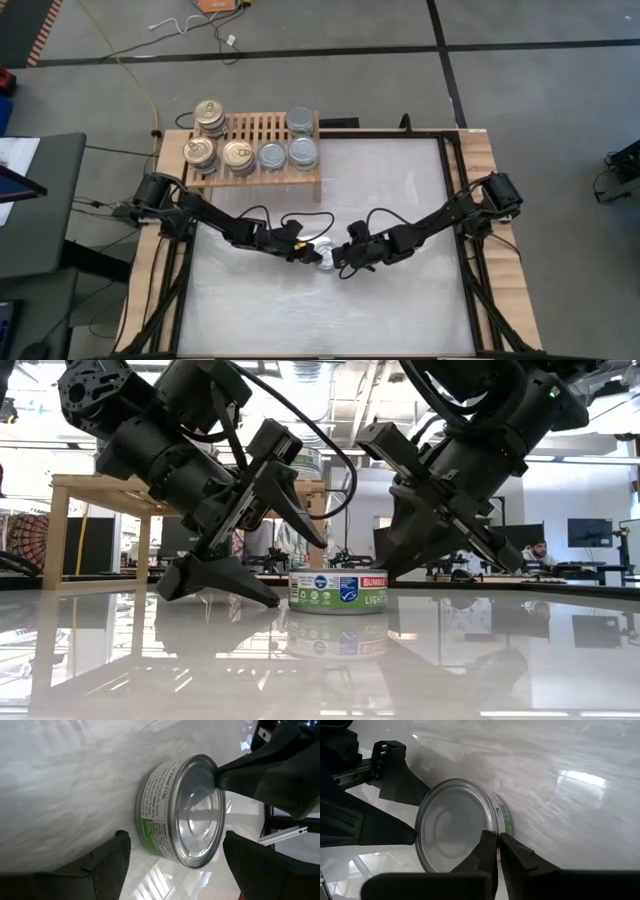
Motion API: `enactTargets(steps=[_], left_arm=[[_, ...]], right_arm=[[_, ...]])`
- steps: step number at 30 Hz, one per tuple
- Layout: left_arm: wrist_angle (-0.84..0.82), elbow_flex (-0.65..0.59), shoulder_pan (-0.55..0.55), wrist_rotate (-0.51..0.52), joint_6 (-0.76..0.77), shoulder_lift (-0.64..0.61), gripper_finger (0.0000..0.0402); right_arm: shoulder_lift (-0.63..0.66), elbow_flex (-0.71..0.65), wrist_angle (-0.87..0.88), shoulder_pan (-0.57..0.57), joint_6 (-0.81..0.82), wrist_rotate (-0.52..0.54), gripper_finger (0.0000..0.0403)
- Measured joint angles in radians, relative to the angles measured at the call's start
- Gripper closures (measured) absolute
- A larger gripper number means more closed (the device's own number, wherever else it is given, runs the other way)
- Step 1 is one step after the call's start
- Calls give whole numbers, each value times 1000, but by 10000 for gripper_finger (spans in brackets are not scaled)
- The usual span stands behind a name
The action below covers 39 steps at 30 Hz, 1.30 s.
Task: Stack canned seafood by type on shelf
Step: Stack the green tuna can on top of the bottom left green tuna can on the shelf
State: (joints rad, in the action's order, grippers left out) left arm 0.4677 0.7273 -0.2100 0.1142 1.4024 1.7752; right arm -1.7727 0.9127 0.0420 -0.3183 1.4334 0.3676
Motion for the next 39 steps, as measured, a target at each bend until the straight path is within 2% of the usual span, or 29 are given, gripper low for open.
enactTargets(steps=[9, 17, 23, 30, 39], left_arm=[[16, -1, 0, 6, 17, 1, 95], [22, -1, 1, -7, 24, 2, 95], [66, -2, -2, -26, 33, 14, 95], [132, 1, -2, -61, 83, 58, 95], [107, 1, -2, -76, 93, 58, 95]], right_arm=[[1, 1, 4, 0, -2, 0, 386], [1, 1, 6, 3, -17, 0, 372], [1, 1, 6, 7, -18, 0, 386], [1, 0, 20, 7, -6, 1, 379], [1, 1, 32, 7, 6, 1, 383]])
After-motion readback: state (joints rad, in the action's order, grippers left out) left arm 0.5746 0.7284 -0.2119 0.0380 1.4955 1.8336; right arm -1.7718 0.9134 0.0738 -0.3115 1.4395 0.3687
